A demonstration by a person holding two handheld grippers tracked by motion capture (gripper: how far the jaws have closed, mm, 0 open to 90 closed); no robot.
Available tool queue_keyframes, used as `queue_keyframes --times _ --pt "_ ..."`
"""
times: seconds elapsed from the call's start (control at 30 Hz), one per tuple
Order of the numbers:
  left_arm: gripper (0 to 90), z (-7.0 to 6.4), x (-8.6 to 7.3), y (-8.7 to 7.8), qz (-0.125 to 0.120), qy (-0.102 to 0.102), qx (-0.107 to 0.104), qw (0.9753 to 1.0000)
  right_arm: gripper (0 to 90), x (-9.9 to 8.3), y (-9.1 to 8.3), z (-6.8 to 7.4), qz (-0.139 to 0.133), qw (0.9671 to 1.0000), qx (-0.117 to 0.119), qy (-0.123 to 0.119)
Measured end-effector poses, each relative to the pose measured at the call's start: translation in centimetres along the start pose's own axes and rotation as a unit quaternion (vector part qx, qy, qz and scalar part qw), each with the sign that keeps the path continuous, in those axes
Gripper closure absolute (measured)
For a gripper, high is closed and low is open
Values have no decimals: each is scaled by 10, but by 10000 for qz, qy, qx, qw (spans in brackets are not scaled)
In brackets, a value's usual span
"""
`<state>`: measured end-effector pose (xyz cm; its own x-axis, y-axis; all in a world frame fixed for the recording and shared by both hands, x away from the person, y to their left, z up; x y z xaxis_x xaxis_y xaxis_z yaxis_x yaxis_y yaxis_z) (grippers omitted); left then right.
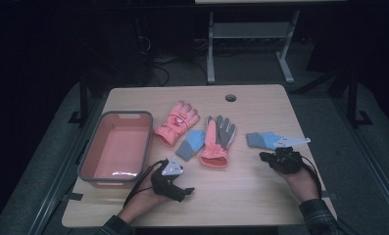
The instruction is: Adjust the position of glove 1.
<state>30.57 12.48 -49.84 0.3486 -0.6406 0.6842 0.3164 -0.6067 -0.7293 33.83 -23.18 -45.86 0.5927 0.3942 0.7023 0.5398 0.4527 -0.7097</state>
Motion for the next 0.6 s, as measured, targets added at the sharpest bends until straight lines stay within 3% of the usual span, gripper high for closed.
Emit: queue_keyframes --times 0.3,0.53,0.6 --pt "123 0 0 0 -4 -3 7 10000 899 18 17 -8 -24 9999 -95 -103" --pt "123 0 0 -1 32 4 2 10000 900 28 31 -18 -102 9999 -7 86" --pt "123 0 0 0 15 0 4 10000 900 30 36 -22 -2 9999 -6 137"
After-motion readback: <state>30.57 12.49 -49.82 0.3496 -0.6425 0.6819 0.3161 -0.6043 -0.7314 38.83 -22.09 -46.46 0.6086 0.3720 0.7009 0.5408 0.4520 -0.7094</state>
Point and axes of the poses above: each handheld gripper's, and its own axes: y roughly forward along the jaws, x roughly out of its top, z roughly to its left, the point moved 3 cm from there along y, roughly forward along the jaws, and after that the axes turned 3 degrees about z, right-handed, at the moved point
